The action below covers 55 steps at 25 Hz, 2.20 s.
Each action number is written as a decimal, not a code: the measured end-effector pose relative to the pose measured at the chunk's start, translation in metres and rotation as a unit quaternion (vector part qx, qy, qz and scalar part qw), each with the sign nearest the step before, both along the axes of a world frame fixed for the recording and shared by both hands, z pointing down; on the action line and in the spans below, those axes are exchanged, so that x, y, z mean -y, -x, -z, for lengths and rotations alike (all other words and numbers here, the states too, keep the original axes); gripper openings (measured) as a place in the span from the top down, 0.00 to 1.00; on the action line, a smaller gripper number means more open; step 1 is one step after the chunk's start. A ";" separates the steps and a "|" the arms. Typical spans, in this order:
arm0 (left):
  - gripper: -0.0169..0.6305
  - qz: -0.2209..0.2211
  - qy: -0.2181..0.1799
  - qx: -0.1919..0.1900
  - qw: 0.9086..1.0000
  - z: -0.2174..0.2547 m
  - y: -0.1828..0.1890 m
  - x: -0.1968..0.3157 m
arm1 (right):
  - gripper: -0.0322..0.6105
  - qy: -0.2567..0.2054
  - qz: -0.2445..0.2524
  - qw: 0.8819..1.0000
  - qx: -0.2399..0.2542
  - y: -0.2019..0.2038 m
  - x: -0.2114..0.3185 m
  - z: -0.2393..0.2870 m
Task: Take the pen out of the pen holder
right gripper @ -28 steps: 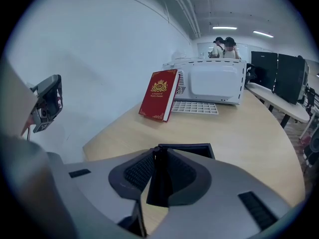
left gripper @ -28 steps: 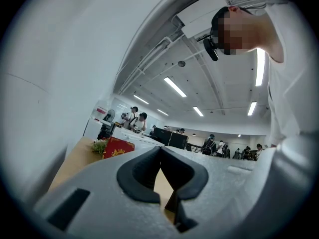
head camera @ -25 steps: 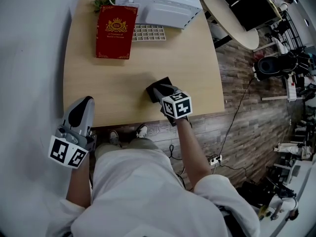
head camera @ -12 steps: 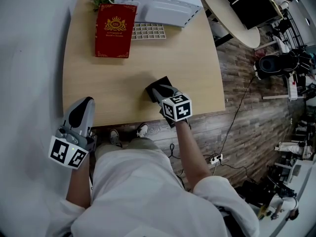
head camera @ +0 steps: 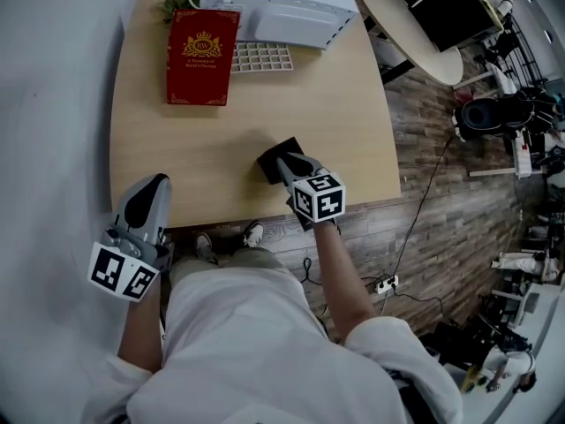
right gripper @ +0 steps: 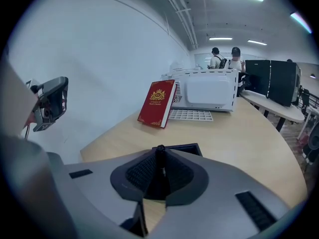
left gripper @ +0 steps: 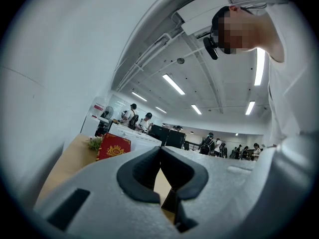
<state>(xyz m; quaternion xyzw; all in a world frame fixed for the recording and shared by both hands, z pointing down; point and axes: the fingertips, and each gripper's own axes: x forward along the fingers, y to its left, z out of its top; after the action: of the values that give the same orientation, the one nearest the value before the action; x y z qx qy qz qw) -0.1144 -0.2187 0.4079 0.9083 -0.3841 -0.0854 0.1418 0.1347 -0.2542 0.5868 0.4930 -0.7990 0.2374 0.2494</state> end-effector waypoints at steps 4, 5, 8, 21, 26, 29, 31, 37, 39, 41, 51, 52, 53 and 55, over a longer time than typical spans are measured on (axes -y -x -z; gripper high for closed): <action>0.95 -0.009 -0.003 0.001 1.000 0.000 -0.008 0.000 | 0.88 -0.009 -0.026 0.999 0.023 -0.006 -0.002 0.006; 0.95 -0.013 -0.004 0.001 1.000 0.000 -0.011 0.001 | 0.88 -0.012 -0.033 0.999 0.028 -0.007 -0.003 0.009; 0.95 -0.026 -0.011 0.000 1.000 0.005 -0.023 0.002 | 0.88 -0.023 -0.047 0.998 0.042 -0.011 -0.005 0.019; 0.95 -0.075 -0.041 0.004 0.996 0.026 -0.066 0.001 | 0.88 -0.071 -0.076 0.992 0.070 -0.035 -0.015 0.059; 0.95 -0.085 -0.054 0.014 0.995 0.034 -0.076 0.000 | 0.88 -0.090 -0.080 0.988 0.093 -0.038 -0.019 0.078; 0.95 -0.084 -0.064 0.019 0.994 0.040 -0.078 -0.005 | 0.88 -0.102 -0.087 0.986 0.101 -0.043 -0.024 0.086; 0.95 -0.081 -0.064 0.023 0.994 0.042 -0.074 -0.009 | 0.88 -0.108 -0.091 0.985 0.104 -0.044 -0.027 0.090; 0.95 -0.065 -0.058 0.026 0.996 0.039 -0.064 -0.012 | 0.88 -0.113 -0.093 0.983 0.108 -0.044 -0.030 0.095; 0.95 -0.063 -0.057 0.026 0.996 0.038 -0.064 -0.011 | 0.88 -0.116 -0.091 0.983 0.108 -0.043 -0.031 0.097; 0.95 -0.063 -0.062 0.026 0.996 0.041 -0.069 -0.010 | 0.88 -0.119 -0.088 0.983 0.109 -0.044 -0.032 0.100; 0.95 -0.050 -0.095 0.033 0.994 0.062 -0.087 -0.003 | 0.88 -0.163 -0.073 0.976 0.124 -0.062 -0.032 0.139; 0.95 -0.048 -0.096 0.034 0.994 0.063 -0.089 -0.002 | 0.88 -0.170 -0.070 0.975 0.126 -0.064 -0.033 0.145; 0.95 -0.045 -0.098 0.035 0.994 0.063 -0.091 -0.001 | 0.88 -0.177 -0.066 0.973 0.128 -0.067 -0.034 0.152; 0.95 -0.041 -0.103 0.038 0.993 0.067 -0.096 0.002 | 0.88 -0.194 -0.059 0.970 0.131 -0.072 -0.035 0.167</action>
<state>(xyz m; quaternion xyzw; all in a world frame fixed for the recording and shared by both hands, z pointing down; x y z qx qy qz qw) -0.0186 -0.2207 0.3411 0.9355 -0.3411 -0.0846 0.0360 0.2070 -0.2195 0.4199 0.5429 -0.8250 0.1546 0.0272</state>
